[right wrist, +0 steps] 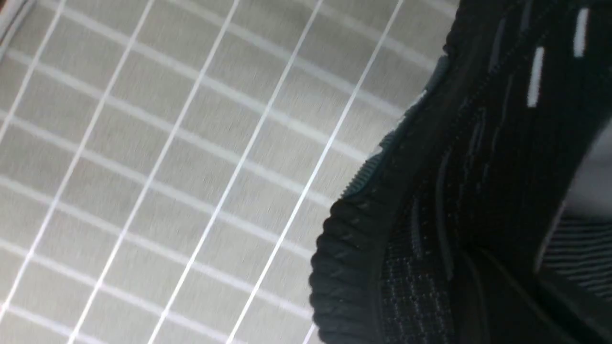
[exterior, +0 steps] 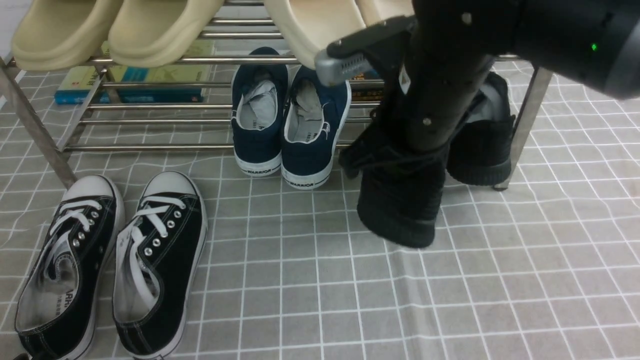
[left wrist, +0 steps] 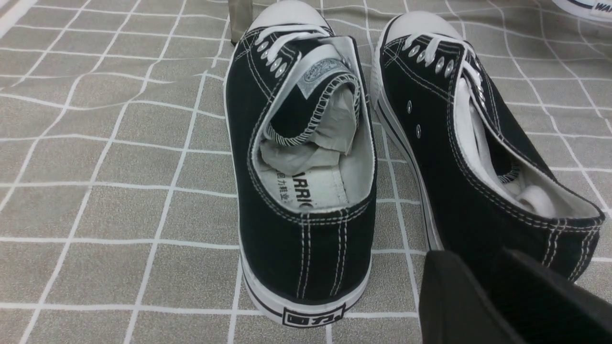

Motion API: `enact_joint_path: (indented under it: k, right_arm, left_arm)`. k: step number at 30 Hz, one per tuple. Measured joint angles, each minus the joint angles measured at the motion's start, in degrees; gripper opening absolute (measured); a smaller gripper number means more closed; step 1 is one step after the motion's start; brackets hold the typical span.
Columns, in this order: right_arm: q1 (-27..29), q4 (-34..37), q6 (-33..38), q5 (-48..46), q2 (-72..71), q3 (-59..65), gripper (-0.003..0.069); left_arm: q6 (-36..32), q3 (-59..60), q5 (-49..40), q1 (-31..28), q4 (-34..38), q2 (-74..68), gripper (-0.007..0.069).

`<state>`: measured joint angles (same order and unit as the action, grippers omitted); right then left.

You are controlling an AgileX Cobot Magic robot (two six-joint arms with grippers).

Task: Take the shoes off the shelf with your hand from the grey coffee tablecloth.

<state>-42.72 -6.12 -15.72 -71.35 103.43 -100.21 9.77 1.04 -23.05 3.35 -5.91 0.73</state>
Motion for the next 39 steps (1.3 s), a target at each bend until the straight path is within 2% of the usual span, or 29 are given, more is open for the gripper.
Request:
enact_joint_path:
  k: [8, 14, 21, 23, 24, 25, 26, 30, 33, 38, 39]
  right_arm:
    - [-3.25, 0.24, -3.94, 0.74, -1.47, 10.66, 0.0005]
    - [-3.25, 2.13, -7.64, 8.09, 1.26, 18.14, 0.0008]
    - [-3.25, 3.85, -7.8, 10.8, 4.29, 19.53, 0.0048]
    - [-3.25, 4.95, -7.8, 10.8, 4.18, 19.53, 0.0083]
    - [-3.25, 5.56, -7.69, 10.64, 3.99, 19.53, 0.0124]
    - [-3.25, 5.57, -7.64, 10.64, 3.99, 19.53, 0.0129]
    - [-3.25, 6.12, -7.56, 10.0, 3.5, 19.53, 0.0181]
    - [-3.25, 6.12, -7.56, 6.54, 2.27, 18.05, 0.0298]
    - [-3.25, 4.3, -7.56, 2.58, 1.18, 13.4, 0.0403]
    - [-3.25, -1.44, -7.56, 1.54, 0.93, 5.92, 0.0485]
    - [-3.19, -4.4, -7.56, 1.35, 0.93, 2.93, 0.0503]
  left_arm:
    - [0.0, 0.0, 0.0, 0.0, 0.0, 0.0, 0.016]
    - [0.0, 0.0, 0.0, 0.0, -0.14, 0.0, 0.016]
    - [0.0, 0.0, 0.0, 0.0, -0.16, 0.0, 0.016]
    - [0.0, 0.0, 0.0, 0.0, -0.16, 0.0, 0.016]
    - [0.0, 0.0, 0.0, 0.0, -0.16, 0.0, 0.016]
    - [0.0, 0.0, 0.0, 0.0, -0.16, 0.0, 0.016]
    - [0.0, 0.0, 0.0, 0.0, -0.16, 0.0, 0.016]
    - [0.0, 0.0, 0.0, 0.0, -0.16, 0.0, 0.016]
    - [0.0, 0.0, 0.0, 0.0, -0.2, 0.0, 0.016]
    - [0.0, 0.0, 0.0, 0.0, -0.2, 0.0, 0.016]
    - [0.0, 0.0, 0.0, 0.0, -0.2, 0.0, 0.016]
